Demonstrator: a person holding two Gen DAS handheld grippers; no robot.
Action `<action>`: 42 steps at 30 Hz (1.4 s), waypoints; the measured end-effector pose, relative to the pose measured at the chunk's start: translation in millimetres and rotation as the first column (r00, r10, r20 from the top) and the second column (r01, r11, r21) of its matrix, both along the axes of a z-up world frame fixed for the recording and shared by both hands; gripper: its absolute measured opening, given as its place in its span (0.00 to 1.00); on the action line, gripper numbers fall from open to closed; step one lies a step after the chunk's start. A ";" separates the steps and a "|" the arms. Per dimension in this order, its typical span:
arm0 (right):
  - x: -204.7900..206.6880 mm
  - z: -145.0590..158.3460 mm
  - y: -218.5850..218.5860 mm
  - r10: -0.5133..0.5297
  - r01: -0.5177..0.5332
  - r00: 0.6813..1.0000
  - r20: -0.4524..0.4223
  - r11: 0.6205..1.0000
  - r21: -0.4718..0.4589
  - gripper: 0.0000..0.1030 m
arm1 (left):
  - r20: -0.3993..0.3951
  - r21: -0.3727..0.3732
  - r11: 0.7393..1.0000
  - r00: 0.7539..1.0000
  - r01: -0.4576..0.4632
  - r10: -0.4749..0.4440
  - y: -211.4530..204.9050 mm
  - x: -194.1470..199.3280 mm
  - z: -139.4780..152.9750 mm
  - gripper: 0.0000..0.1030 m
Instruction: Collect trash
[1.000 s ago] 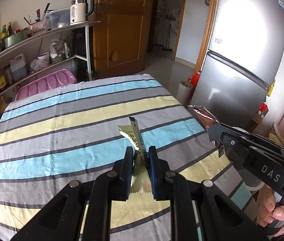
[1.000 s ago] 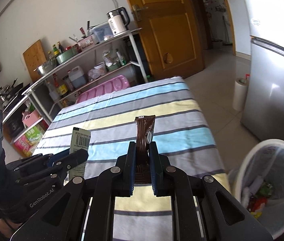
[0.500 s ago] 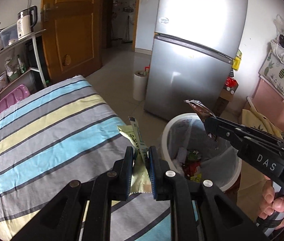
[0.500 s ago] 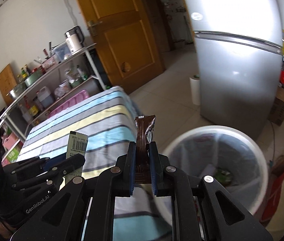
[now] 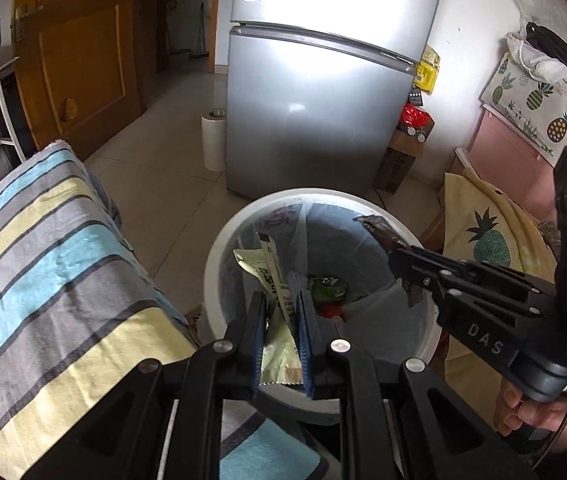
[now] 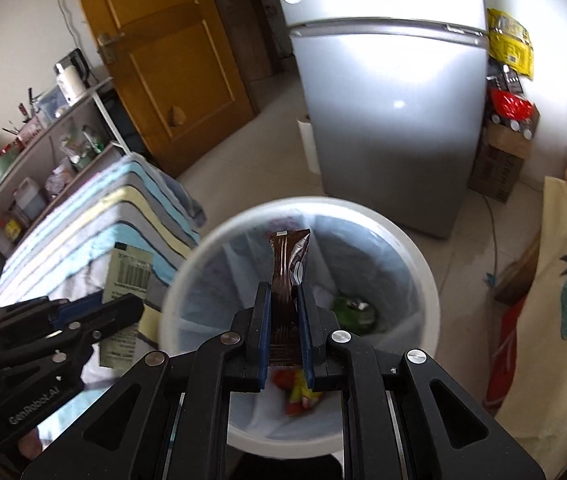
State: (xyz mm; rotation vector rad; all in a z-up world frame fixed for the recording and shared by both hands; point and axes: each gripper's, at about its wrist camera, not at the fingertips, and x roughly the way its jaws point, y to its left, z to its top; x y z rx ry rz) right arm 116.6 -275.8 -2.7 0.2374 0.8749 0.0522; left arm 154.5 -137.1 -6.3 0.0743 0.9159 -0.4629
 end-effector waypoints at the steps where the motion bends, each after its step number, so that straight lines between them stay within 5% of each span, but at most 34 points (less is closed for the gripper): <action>1: 0.1 -2.9 0.5 -0.003 0.003 1.000 -0.011 1.000 0.002 0.13 | -0.006 0.006 1.000 1.000 0.006 -0.006 -3.5 0.9 -2.3 0.16; 13: 6.4 -29.5 -12.5 -0.030 0.028 0.996 -0.088 0.999 -0.016 0.15 | -0.038 0.010 1.000 0.999 0.006 -0.006 -8.5 4.0 -11.6 0.17; 16: 4.6 -28.5 -11.8 -0.043 0.041 0.996 -0.084 0.999 -0.025 0.26 | -0.037 0.003 1.000 0.999 0.005 -0.004 -7.1 3.4 -10.9 0.28; 18: 2.3 -25.7 -12.3 -0.046 0.045 0.996 -0.075 0.999 -0.013 0.36 | -0.023 0.005 1.000 1.000 0.002 -0.002 -5.3 0.4 -8.2 0.49; 28: -15.1 -7.7 -4.1 -0.066 0.066 0.997 -0.025 0.998 -0.011 0.37 | 0.026 -0.017 0.999 0.999 -0.040 0.041 11.1 -13.3 5.4 0.56; 42: -81.5 42.2 27.9 -0.095 0.104 0.986 0.139 0.993 -0.063 0.37 | 0.222 -0.015 0.989 0.964 -0.145 0.145 46.4 -72.5 35.7 0.74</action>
